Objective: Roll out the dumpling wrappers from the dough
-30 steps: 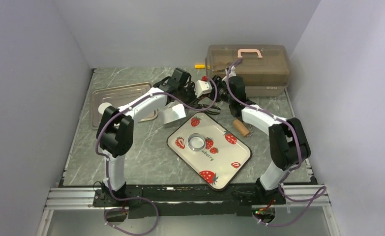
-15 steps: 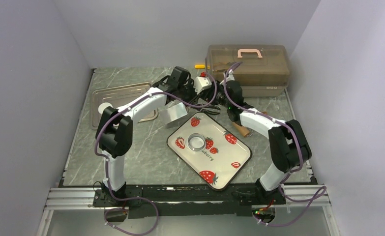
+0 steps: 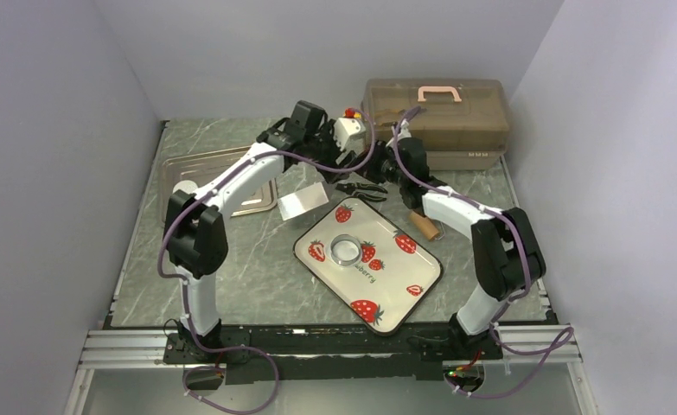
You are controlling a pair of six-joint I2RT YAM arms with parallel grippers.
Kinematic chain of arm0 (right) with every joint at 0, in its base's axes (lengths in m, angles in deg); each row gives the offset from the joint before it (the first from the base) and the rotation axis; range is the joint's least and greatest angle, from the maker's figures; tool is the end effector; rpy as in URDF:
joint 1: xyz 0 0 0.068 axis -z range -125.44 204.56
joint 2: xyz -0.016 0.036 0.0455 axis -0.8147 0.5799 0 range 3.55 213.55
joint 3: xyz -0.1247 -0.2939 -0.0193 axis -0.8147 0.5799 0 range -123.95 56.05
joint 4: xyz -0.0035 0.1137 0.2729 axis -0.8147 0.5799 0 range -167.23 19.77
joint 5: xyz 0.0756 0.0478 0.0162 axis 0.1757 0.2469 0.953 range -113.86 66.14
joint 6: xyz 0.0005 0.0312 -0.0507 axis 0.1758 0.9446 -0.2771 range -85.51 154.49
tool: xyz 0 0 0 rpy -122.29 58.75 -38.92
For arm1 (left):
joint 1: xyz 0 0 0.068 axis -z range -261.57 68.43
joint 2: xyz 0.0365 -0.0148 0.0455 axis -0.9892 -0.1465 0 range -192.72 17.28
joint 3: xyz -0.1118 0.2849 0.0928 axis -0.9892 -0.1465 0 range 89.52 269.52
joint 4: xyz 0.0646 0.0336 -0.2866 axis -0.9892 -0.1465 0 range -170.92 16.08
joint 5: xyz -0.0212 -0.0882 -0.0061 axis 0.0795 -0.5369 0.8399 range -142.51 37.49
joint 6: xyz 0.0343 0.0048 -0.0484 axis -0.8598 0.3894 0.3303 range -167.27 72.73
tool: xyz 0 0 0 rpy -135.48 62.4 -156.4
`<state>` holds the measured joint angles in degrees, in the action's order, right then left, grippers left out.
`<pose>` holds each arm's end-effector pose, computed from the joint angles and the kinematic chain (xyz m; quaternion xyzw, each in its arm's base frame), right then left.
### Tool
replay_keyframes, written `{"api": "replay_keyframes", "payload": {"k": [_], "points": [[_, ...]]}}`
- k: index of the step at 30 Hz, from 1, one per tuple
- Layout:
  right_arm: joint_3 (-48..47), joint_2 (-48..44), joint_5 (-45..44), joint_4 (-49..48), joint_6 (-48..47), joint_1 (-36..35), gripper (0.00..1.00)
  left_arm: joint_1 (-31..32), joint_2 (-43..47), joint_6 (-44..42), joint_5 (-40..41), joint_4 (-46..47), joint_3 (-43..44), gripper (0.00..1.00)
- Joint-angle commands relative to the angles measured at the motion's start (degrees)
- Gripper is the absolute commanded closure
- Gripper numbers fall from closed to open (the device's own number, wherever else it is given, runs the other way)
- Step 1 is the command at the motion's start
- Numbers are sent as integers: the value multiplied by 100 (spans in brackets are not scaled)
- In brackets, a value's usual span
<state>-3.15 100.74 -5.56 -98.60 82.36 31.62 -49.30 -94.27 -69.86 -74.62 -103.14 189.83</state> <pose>0.3891 0.1795 0.2645 0.0781 0.7935 0.4457 0.4069 0.4219 -0.2858 0.3339 0.4819 0.7539 -0.2082 0.3950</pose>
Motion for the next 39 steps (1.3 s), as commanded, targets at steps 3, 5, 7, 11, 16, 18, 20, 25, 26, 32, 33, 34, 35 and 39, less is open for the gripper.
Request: {"api": "replay_keyframes", "payload": {"k": [3, 5, 7, 11, 16, 18, 20, 25, 26, 32, 33, 34, 35, 39], "points": [[-862, -1144, 30, 1196, -899, 357, 100, -204, 882, -46, -675, -1149, 649, 22], [-1305, -1336, 7, 2018, -1514, 498, 100, -283, 1042, -34, -844, -1459, 770, 22], [-1759, -1544, -228, 2962, -2134, 512, 100, -322, 1169, 41, -912, -1693, 826, 20], [-2091, -2025, -729, 4249, -2883, 518, 100, -323, 1342, 328, -895, -1855, 306, 23], [-2138, -2539, -1288, 5546, -3302, 510, 100, -64, 1403, 904, -534, -1368, -1067, 27], [-2067, -2627, -1483, 5988, -3303, 505, 100, 153, 1344, 1017, -249, -1189, -1397, 29], [-1842, -2784, -1615, 6218, -3267, 507, 100, 362, 1325, 1140, 30, -837, -1725, 28], [-924, -3364, -1797, 6047, -2805, 501, 100, 790, 1190, 1321, 409, -315, -2253, 27], [-810, -3476, -1812, 5961, -2695, 497, 100, 840, 1161, 1300, 463, -249, -2287, 27], [-140, -3928, -2724, 5665, -2225, 235, 100, 1076, 1006, 1164, 744, 72, -2477, 33], [-34, -4014, -2863, 5604, -2157, 207, 100, 1106, 974, 1153, 835, 115, -2500, 33], [53, -4112, -2941, 5521, -2086, 192, 100, 1129, 934, 1140, 894, 178, -2523, 33], [106, -4187, -2987, 5435, -2003, 203, 100, 1137, 916, 1127, 939, 247, -2553, 34], [140, -4316, -3173, 5294, -1734, 169, 100, 1139, 775, 1134, 1195, 502, -2585, 40]]}}
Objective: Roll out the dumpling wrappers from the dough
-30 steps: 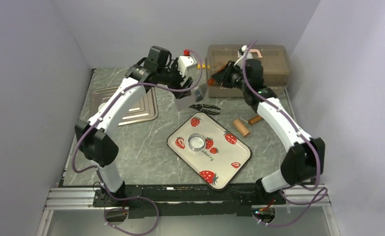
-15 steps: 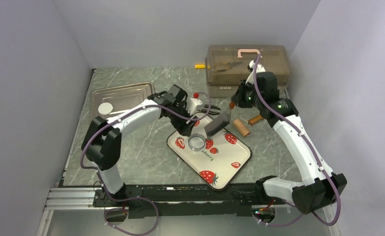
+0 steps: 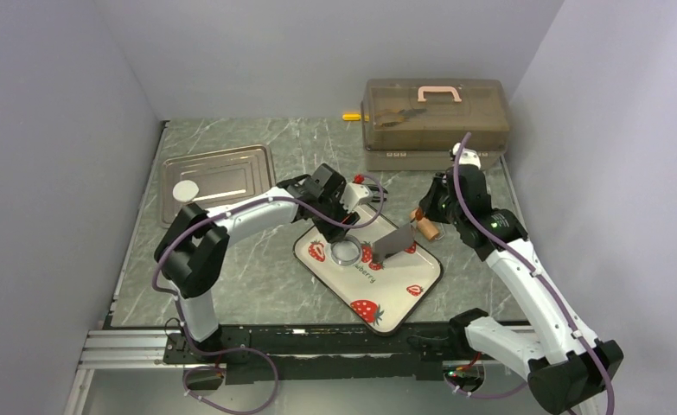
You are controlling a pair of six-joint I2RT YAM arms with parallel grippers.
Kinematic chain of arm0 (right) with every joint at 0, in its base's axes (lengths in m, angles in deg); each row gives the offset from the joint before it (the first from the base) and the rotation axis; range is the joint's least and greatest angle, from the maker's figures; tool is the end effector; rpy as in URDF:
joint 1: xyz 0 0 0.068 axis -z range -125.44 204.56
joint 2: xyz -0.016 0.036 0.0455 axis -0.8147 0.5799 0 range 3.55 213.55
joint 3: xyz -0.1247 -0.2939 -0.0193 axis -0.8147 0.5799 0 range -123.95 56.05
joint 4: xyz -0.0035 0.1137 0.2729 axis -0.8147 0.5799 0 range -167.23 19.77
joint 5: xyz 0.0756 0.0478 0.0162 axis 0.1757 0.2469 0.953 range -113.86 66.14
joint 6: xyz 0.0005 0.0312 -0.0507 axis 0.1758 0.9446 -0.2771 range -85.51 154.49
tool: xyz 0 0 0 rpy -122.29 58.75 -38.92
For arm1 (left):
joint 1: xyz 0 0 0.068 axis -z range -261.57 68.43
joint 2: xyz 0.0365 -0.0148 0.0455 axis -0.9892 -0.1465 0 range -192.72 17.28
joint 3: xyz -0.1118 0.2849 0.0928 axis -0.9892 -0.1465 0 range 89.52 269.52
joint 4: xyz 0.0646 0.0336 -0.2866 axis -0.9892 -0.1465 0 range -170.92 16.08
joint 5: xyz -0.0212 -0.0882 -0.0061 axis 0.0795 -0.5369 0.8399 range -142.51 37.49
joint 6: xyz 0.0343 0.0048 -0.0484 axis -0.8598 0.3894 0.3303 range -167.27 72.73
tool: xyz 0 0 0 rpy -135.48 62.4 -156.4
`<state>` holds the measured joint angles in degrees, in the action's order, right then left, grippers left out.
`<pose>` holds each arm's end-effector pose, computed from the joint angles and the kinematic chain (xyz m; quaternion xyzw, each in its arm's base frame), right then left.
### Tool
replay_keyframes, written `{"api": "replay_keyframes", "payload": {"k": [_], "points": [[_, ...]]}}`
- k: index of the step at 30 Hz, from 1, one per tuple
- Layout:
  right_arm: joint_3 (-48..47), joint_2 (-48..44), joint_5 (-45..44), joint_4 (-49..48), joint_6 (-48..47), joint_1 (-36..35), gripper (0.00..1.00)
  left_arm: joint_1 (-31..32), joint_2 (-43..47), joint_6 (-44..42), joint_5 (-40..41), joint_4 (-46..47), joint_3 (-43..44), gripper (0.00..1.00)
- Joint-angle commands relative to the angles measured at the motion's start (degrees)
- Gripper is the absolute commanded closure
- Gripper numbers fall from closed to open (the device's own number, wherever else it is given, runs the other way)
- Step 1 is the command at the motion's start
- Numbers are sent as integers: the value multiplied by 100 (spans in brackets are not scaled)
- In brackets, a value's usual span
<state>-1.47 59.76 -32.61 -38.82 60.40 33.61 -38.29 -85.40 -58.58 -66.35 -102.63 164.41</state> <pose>0.2074 0.0723 0.3688 0.0726 0.8904 0.1139 0.4346 0.3057 -0.3021 0.2432 0.4668 0.8288 -0.1898 0.2433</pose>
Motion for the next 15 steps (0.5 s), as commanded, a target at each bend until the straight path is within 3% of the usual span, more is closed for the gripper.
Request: {"api": "replay_keyframes", "payload": {"k": [1, 15], "points": [[26, -251, -422, -788, 520, -48, 100, 40, -144, -2, 356, 487, -42, 41], [362, -60, -728, -1311, 1060, -827, 100, 107, -174, 323, 210, 876, -390, 69]]}}
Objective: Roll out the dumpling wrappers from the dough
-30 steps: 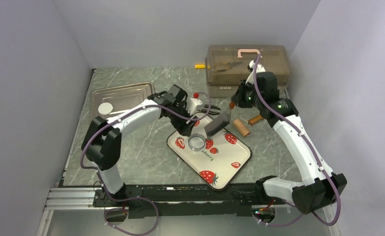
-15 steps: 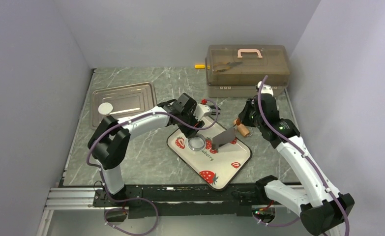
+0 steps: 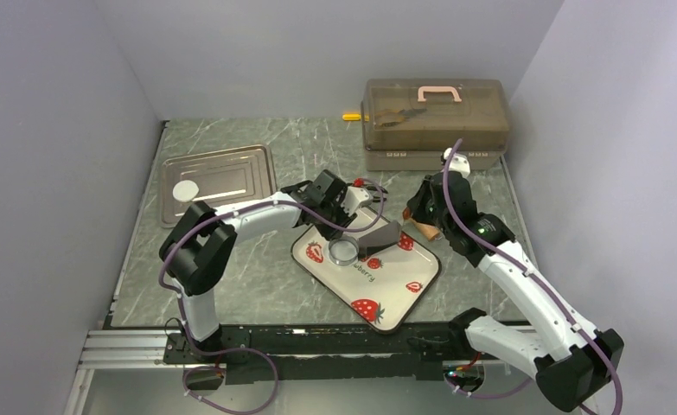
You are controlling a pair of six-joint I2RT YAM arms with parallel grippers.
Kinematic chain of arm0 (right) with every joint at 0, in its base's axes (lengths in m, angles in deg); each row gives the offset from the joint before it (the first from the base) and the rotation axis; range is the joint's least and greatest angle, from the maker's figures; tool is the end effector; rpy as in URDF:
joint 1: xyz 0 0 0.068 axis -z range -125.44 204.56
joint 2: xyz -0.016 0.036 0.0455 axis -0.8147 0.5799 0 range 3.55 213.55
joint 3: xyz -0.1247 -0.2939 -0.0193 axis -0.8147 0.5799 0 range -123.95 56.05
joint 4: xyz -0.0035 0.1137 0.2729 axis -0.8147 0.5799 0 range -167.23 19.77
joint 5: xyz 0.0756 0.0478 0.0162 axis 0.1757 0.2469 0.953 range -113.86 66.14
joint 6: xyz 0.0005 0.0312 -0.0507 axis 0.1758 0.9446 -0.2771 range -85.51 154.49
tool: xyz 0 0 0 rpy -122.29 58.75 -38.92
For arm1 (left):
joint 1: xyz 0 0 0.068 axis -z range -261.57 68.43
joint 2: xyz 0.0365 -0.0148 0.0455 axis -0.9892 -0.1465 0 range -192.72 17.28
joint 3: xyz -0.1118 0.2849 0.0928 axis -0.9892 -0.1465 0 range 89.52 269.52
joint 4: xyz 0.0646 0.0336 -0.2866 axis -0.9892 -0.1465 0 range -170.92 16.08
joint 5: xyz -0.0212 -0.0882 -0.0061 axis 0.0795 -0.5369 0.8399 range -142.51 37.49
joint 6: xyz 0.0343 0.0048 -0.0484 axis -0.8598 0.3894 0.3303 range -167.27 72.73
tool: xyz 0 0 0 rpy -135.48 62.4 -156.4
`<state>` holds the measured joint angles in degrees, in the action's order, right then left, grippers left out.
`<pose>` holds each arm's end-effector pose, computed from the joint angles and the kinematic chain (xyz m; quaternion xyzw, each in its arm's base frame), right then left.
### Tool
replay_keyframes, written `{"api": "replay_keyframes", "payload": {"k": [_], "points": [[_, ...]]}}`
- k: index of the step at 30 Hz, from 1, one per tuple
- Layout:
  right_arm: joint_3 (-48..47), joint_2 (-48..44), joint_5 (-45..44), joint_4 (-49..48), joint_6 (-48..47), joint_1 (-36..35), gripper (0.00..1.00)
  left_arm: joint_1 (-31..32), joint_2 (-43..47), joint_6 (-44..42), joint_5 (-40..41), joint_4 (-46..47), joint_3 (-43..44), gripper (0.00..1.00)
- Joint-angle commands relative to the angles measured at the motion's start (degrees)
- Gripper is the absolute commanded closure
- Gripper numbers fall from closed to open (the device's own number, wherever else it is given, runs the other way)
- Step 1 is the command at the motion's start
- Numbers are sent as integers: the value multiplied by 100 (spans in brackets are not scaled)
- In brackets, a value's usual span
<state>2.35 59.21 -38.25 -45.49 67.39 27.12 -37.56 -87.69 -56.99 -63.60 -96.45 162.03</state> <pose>0.2035 0.0935 0.3572 0.1007 0.8710 0.1398 0.4601 0.3087 -0.3098 0.2193 0.4549 0.8336 -0.1764 0.2589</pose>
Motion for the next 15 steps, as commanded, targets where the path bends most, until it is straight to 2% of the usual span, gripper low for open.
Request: {"api": "replay_keyframes", "payload": {"k": [1, 6, 15], "points": [[-17, 10, -226, -658, 384, -234, 100, 34, 62, 189, -37, 270, -187, 70], [139, -26, -551, -896, 395, -572, 100, 31, 86, 299, 75, 442, -330, 71], [283, 121, -1627, -1320, -43, -1522, 100, 33, 143, 443, -18, 409, -443, 98]]}}
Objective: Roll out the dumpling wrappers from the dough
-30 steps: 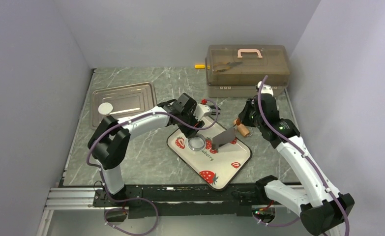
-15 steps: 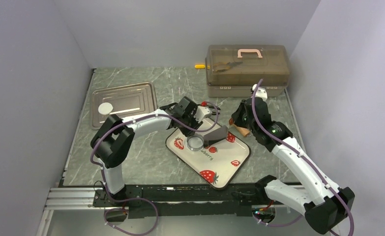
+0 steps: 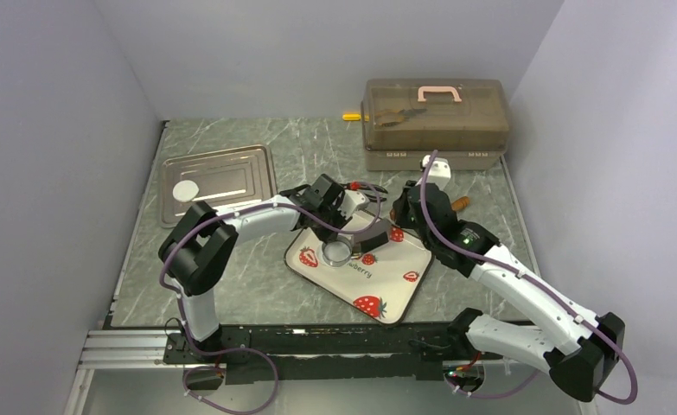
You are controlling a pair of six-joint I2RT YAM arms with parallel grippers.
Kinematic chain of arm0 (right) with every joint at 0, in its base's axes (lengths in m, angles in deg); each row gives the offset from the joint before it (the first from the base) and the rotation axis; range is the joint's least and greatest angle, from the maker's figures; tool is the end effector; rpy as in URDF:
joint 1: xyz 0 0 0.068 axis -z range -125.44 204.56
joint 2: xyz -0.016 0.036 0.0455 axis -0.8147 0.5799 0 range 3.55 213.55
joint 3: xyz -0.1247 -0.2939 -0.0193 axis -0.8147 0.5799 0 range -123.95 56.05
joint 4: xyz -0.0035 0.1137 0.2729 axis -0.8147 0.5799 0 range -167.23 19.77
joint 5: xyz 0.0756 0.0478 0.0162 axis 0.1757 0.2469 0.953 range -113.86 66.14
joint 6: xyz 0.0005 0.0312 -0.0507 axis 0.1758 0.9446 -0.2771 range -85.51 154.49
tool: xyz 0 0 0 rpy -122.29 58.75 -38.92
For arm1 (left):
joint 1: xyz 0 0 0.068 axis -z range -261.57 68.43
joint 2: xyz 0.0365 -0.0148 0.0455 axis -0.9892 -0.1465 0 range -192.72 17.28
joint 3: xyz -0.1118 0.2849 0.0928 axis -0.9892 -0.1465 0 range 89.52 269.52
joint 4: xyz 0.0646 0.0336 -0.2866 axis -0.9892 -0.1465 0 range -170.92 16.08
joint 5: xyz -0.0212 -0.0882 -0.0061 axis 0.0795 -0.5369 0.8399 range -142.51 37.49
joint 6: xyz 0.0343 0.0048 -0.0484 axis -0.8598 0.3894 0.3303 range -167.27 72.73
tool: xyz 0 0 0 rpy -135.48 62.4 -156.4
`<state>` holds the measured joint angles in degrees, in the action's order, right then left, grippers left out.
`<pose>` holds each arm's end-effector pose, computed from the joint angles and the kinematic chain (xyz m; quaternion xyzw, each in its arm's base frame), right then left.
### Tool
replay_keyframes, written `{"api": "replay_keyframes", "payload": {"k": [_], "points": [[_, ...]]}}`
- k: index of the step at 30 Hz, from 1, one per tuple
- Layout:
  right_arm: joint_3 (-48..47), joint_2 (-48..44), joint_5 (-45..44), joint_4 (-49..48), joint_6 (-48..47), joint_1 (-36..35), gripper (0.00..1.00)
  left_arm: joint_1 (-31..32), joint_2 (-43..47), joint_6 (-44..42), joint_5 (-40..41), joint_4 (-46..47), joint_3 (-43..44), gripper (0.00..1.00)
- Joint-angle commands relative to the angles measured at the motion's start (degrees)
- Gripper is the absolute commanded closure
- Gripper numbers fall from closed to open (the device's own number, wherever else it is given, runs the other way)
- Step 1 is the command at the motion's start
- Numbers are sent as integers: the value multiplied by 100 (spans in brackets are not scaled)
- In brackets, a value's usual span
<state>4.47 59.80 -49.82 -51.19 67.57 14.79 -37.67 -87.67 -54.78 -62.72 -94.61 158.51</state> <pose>0.1883 0.1319 0.3523 0.0615 0.8520 0.1291 0.5037 0.3029 -0.3022 0.2011 0.4369 0.8486 -0.1703 0.2449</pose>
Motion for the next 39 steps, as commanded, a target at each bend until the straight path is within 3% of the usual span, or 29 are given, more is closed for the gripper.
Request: {"api": "replay_keyframes", "payload": {"k": [1, 4, 8, 15, 20, 28, 31, 39], "points": [[55, 111, -444, -774, -91, -338, 100, 40, 131, 199, -111, 213, -111, 100], [-52, 336, -187, -908, -293, -553, 100, 41, 124, 161, -86, 231, -186, 100], [-419, 725, -480, -528, -590, -961, 100, 40, 168, 192, -50, 356, -308, 100], [-1330, 1511, -1511, 1147, -1161, -1117, 100, 42, 219, -184, 325, 543, -419, 100], [-1211, 1194, -1938, 1259, -1497, -910, 100, 44, 245, -273, 402, 575, -497, 100], [-1200, 877, -1863, 1452, -1702, -532, 100, 27, 260, -283, 617, 601, -488, 100], [-1274, 742, -1601, 1376, -1737, -432, 100, 22, 264, -267, 622, 609, -484, 100], [-1659, 624, 462, 577, -1201, -218, 100, 16, 227, -179, 560, 590, -495, 100]]}}
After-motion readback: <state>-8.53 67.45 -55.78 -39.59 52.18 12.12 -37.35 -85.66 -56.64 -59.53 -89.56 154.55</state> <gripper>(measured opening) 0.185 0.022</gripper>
